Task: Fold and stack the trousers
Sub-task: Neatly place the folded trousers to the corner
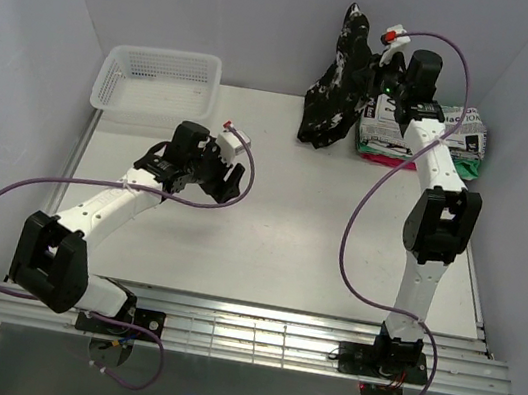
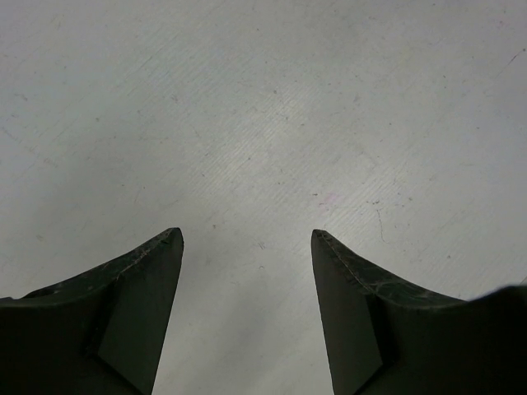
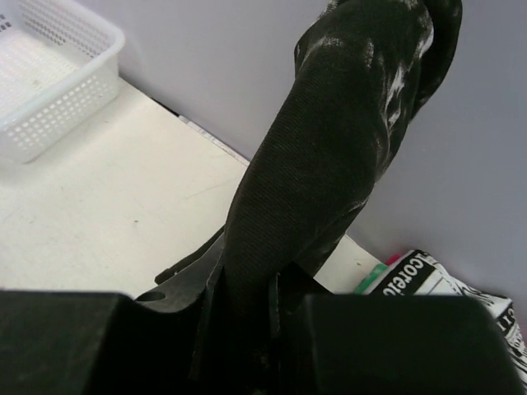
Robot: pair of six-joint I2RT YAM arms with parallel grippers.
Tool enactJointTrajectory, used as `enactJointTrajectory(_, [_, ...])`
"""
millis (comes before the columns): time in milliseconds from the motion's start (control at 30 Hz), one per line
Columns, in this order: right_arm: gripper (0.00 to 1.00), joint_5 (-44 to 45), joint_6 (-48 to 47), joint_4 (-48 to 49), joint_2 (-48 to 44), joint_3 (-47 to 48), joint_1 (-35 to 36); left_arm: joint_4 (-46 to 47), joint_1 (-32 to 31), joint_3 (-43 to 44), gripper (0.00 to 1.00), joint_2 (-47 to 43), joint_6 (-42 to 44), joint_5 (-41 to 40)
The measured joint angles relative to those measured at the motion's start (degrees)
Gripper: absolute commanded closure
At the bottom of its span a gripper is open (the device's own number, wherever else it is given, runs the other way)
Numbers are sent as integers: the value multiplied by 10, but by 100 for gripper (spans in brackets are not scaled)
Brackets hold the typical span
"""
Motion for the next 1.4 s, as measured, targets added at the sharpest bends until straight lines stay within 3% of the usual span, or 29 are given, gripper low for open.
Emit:
enactJointTrajectory(533, [92, -2, 15, -29, 32, 100, -17, 0, 0, -9, 27, -1, 0, 0])
enactJointTrajectory(1400, [92, -70, 40, 26, 32, 127, -76, -4, 0, -10, 28, -4, -2, 6])
